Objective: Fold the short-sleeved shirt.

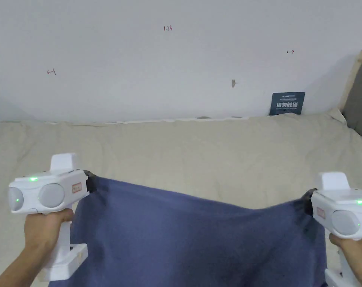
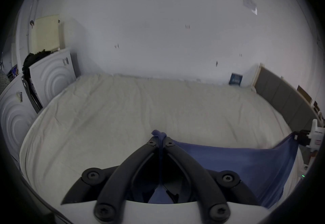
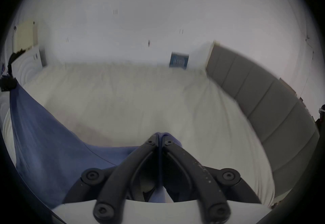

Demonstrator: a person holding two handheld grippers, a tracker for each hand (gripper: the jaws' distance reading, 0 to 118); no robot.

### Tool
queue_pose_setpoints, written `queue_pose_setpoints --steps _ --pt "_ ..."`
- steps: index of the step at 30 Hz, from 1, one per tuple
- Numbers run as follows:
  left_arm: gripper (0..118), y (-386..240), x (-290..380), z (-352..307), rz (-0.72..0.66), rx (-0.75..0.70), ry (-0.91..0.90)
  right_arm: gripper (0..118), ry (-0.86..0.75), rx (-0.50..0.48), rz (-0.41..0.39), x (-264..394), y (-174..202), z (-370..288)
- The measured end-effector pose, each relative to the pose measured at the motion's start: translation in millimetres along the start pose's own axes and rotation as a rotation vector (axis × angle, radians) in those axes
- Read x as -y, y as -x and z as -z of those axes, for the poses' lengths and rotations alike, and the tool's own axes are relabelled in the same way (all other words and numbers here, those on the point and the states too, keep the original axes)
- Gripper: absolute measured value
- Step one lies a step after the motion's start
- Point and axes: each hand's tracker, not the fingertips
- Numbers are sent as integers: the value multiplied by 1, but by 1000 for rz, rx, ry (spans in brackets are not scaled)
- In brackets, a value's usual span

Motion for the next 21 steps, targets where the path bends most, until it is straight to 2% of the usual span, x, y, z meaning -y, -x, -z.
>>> queue_pose_setpoints --steps 5,10,15,21 --pt "3 16 -72 -40 -7 -40 -174 5 -262 22 22 -87 -4 -52" --pt "3 23 -137 -73 7 -78 -328 5 -445 11 51 -159 -6 -86" --pt "3 20 -185 -103 15 -110 -441 5 -559 -8 69 -210 -8 -102" --pt "3 21 -205 -90 -17 -126 -524 5 -630 -3 50 -241 -5 -99"
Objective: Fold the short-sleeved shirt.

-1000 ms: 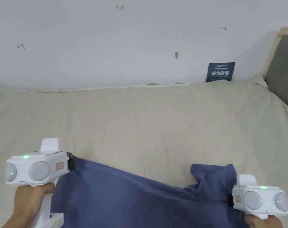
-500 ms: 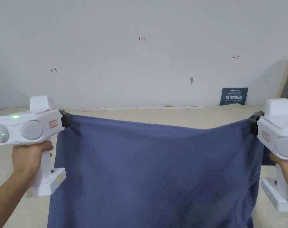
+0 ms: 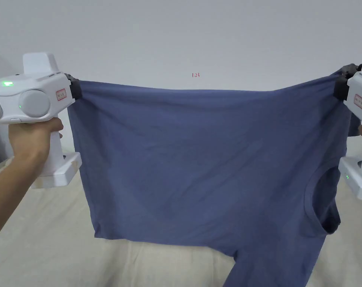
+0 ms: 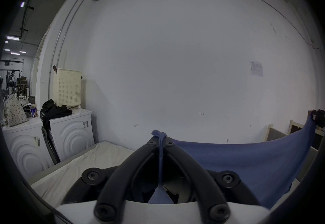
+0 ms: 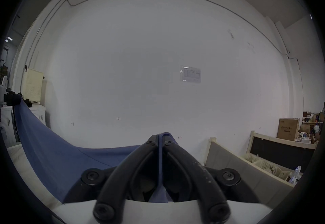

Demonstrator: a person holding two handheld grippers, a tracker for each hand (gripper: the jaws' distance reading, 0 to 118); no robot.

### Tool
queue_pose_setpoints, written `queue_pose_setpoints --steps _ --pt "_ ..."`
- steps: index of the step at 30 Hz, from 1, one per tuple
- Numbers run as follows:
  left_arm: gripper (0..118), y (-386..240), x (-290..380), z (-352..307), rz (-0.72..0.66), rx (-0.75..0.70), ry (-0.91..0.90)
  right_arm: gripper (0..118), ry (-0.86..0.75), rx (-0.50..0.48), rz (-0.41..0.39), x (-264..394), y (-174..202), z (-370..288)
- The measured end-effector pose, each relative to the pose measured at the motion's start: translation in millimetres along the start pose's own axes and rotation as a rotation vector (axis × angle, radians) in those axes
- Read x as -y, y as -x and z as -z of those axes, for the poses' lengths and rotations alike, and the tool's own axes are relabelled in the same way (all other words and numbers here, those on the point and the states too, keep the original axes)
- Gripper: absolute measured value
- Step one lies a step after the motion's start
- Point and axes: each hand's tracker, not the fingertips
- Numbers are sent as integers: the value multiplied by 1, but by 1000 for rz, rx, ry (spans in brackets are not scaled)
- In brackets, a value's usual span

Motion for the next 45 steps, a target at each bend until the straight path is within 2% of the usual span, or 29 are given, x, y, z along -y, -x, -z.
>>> queue_pose_setpoints --steps 6,11,16,19,28,38,45 --pt "3 6 50 18 -5 -2 84 5 41 -33 6 42 3 15" --pt "3 12 139 30 -8 13 237 5 208 -77 20 119 7 20" --pt "3 20 234 4 8 10 401 5 370 -117 54 200 11 -6" --pt "3 29 282 -26 10 4 498 5 459 -127 96 243 13 -42" --pt "3 72 388 -166 -23 -14 718 5 683 -148 156 340 0 -178" --pt "3 95 413 -288 -7 -45 839 5 918 -96 251 402 -17 -311" --pt "3 95 429 -304 22 -56 923 5 1017 -65 274 440 -17 -340"
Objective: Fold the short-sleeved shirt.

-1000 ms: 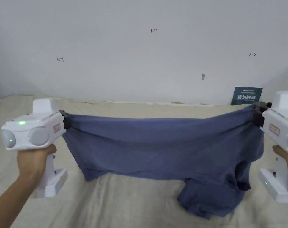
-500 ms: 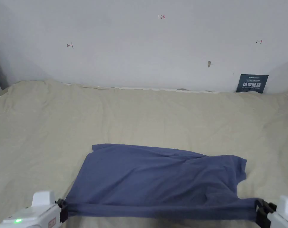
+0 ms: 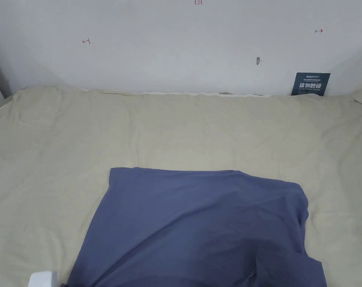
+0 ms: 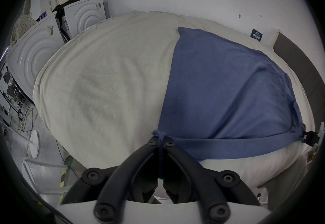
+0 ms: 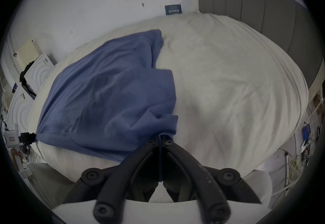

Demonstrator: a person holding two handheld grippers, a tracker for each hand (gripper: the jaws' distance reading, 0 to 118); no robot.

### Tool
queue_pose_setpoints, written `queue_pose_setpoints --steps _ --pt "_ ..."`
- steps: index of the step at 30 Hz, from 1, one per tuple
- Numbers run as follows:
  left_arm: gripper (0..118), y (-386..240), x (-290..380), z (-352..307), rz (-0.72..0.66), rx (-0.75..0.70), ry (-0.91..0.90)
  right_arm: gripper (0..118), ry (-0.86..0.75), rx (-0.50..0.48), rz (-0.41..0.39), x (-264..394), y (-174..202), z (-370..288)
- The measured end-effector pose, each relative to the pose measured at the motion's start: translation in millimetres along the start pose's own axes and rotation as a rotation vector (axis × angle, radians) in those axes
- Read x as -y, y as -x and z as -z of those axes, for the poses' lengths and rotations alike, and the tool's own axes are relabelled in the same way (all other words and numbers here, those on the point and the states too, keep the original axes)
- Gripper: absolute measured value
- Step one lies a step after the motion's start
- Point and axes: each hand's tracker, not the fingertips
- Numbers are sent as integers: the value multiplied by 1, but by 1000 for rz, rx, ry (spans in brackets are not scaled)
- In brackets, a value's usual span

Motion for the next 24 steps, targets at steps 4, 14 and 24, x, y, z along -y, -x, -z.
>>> queue_pose_setpoints --steps 4,14,24 --pt "34 3 -11 6 -46 -9 15 14 -4 19 -16 -12 11 -11" --pt "114 -40 -77 -88 -48 128 -374 113 -410 -31 -105 -103 68 -106" --pt "91 -89 -111 -143 49 137 -777 89 -754 82 -253 -128 128 -169"
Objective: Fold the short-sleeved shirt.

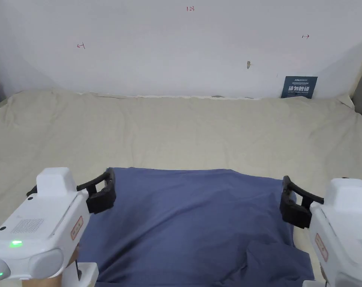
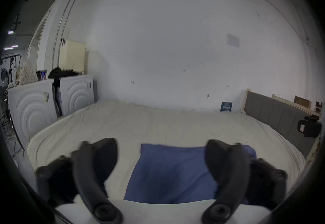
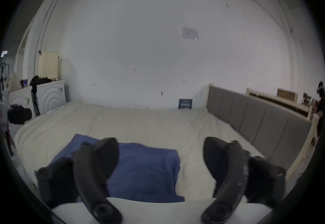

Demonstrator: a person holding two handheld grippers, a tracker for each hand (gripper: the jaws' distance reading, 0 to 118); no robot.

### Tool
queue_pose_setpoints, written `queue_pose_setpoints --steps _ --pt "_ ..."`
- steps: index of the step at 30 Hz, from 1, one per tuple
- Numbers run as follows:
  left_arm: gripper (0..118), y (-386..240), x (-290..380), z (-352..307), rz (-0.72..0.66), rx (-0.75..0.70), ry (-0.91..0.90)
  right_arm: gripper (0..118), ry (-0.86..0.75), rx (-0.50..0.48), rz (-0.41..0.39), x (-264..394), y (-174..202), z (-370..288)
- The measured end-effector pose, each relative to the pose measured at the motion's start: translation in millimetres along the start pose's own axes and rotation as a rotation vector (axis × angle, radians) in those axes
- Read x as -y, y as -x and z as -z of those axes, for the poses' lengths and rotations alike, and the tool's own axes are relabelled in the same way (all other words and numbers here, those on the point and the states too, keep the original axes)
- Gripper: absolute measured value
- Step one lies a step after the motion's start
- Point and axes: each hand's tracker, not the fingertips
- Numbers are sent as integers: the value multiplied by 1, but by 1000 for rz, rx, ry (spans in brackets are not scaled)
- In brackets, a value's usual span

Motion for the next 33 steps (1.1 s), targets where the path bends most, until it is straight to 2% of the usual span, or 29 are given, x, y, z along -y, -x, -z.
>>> queue_pose_setpoints --steps 1,2,3,4,6,9,13,17,23,24,25,27,28,29,31,32,33 --pt "75 -3 0 -1 6 5 -3 78 1 5 -12 -1 3 -1" --pt "47 -4 -1 -1 1 13 4 62 6 -4 -11 -1 4 -3" --pt "11 -5 -2 0 -3 24 12 32 1 -13 -16 -1 4 -4" --pt "1 -5 -1 1 -9 31 26 6 1 -17 -20 0 3 -3" --pt "0 -1 5 4 -30 59 51 1 2 -16 -29 3 4 -2" --pt "0 5 15 8 -35 45 107 1 9 -27 -24 5 1 -2" --pt "0 23 33 17 6 -7 364 2 26 -26 -19 9 -5 0" --pt "0 55 74 22 -55 -11 586 2 55 -28 -17 17 -8 2" --pt "3 79 115 8 -89 -20 722 2 98 -33 -21 29 -10 6" --pt "13 82 121 7 -96 -26 725 2 106 -35 -22 30 -9 6" --pt "35 85 126 7 -110 -21 740 2 111 -35 -23 32 -9 6" --pt "98 106 154 22 -146 -23 776 2 122 -33 -26 35 -9 7" --pt "111 106 159 23 -142 -27 776 2 129 -33 -24 36 -9 7" --pt "114 106 164 22 -138 -35 766 2 137 -35 -22 38 -9 6" --pt "105 103 169 23 -118 -43 764 2 149 -33 -13 41 -11 6" --pt "98 103 174 26 -106 -35 778 2 154 -31 -11 43 -12 6" --pt "80 103 179 28 -89 -20 807 2 160 -28 -8 45 -14 6"
